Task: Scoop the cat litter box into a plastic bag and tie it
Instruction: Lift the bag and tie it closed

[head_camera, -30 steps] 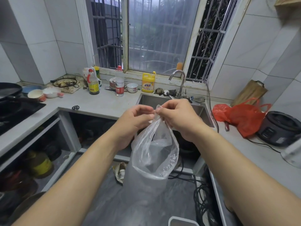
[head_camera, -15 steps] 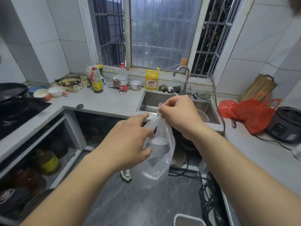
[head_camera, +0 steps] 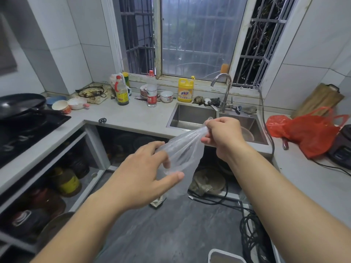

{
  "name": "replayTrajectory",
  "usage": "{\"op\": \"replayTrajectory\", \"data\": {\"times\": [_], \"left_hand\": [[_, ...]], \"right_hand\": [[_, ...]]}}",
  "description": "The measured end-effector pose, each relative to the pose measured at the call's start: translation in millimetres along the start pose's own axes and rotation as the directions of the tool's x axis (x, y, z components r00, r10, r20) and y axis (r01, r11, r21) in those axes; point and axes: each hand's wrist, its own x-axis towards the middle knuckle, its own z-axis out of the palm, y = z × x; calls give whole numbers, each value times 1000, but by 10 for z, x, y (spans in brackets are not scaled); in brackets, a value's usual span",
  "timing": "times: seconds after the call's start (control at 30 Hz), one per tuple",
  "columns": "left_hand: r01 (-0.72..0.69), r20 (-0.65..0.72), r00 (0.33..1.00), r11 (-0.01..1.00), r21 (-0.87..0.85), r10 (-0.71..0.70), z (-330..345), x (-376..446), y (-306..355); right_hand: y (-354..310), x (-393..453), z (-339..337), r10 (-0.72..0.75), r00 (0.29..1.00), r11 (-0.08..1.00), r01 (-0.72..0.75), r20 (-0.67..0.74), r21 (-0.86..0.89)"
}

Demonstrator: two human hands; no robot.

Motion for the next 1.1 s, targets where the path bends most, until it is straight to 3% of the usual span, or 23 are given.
{"op": "replayTrajectory", "data": {"times": [0.1, 0.3, 0.5, 0.6, 0.73, 0.93, 1.03, 1.1], "left_hand": [[44, -9, 999, 998, 51, -43, 122, 41, -50], [133, -286, 950, 991, 11, -125, 333, 202, -249], [26, -462, 873, 962, -272, -154, 328, 242, -353], [-80, -466, 871, 889, -450, -157, 293, 259, -322], [-117, -429, 869, 740, -662, -246, 251, 219, -264], [-147, -428, 834, 606, -782, -349, 153, 238, -248], [-187, -352, 844, 395, -899, -404, 108, 286, -239], [-202, -341, 822, 325, -924, -457, 66, 316, -238]], "right_hand": [[10, 4, 41, 33, 999, 996, -34, 14, 85], [38, 40, -39, -18, 999, 999, 19, -36, 33], [137, 52, -210, -16, 996, 999, 18, -88, 30], [158, 28, -267, -7, 996, 999, 10, -91, 39], [156, -20, -341, -4, 997, 999, 8, -81, 43], [136, -144, -374, -43, 998, 995, 48, -52, 85], [86, -221, -361, -95, 996, 991, 94, 1, 92], [41, -267, -346, -125, 992, 989, 122, 33, 78]]}}
